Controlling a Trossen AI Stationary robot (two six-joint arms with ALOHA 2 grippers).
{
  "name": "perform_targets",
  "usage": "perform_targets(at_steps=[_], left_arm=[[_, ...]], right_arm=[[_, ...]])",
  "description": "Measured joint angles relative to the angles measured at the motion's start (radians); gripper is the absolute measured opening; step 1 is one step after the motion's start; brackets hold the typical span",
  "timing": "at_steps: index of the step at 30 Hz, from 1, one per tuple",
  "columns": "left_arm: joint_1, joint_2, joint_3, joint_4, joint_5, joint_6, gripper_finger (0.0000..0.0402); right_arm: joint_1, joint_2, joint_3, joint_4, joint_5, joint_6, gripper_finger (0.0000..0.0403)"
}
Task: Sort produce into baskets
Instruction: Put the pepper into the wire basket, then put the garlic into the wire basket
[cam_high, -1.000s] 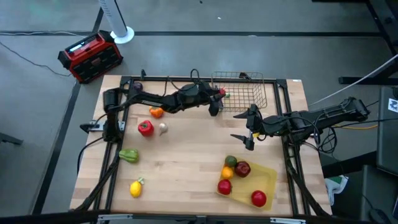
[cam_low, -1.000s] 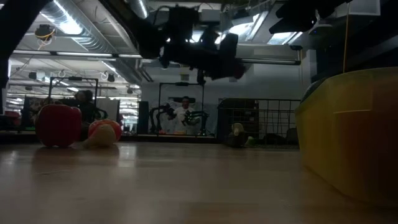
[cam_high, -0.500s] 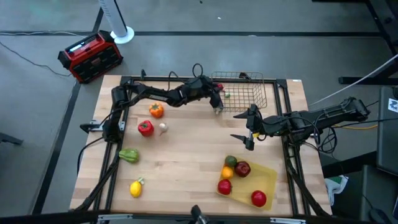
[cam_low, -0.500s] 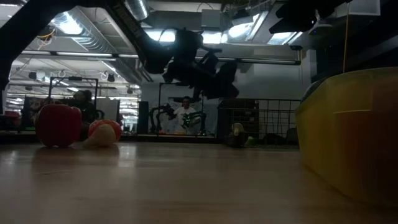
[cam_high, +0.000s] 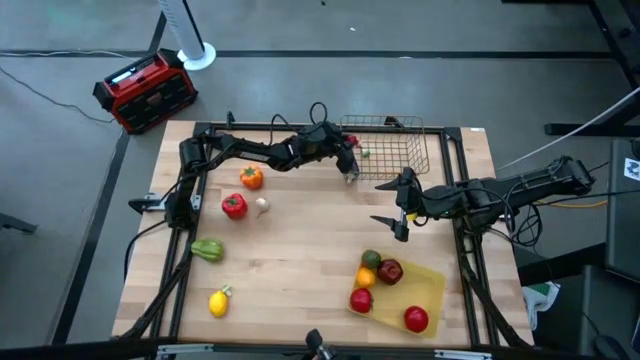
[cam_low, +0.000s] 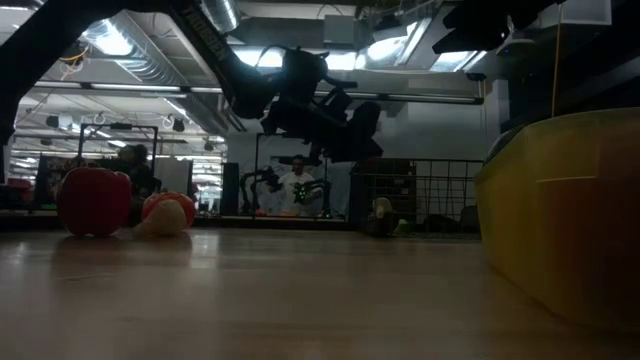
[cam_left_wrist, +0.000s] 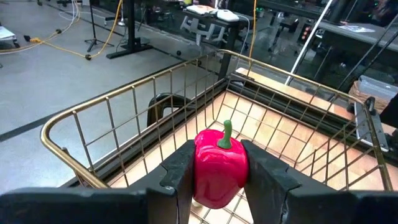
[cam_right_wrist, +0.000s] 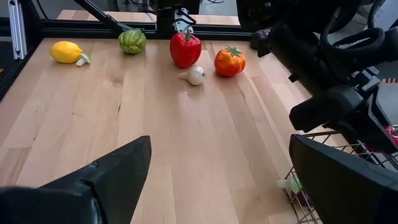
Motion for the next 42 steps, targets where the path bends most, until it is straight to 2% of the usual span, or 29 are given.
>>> perform_targets(at_steps=[9, 14, 19, 28, 33, 38, 42], left_arm=[[0.006, 0.0, 0.0, -0.001, 0.0, -0.005, 0.0114], [0.019, 0.0, 0.0, 0.011, 0.0, -0.061, 0.0114], [0.016, 0.0, 0.0, -0.021, -0.001, -0.003, 0.012], [0.018, -0.003, 0.0, -0.014, -0.001, -0.005, 0.0222], [0.018, -0.031, 0.0, -0.039, -0.001, 0.007, 0.0252], [0.018, -0.135, 0.0, -0.172, 0.002, 0.046, 0.0257], [0.017, -0.279, 0.0, -0.423, 0.036, 0.074, 0.0257]], right_arm=[[0.0, 0.0, 0.0, 0.0, -0.003, 0.0, 0.0376], [0.0, 0.0, 0.0, 0.001, -0.009, 0.0, 0.0376], [0.0, 0.0, 0.0, 0.005, -0.009, 0.0, 0.0376], [0.0, 0.0, 0.0, 0.005, -0.009, 0.0, 0.0376], [0.0, 0.0, 0.0, 0.005, -0.009, 0.0, 0.0376], [0.0, 0.0, 0.0, 0.003, -0.009, 0.0, 0.0376], [0.0, 0.0, 0.0, 0.003, -0.009, 0.0, 0.0376]])
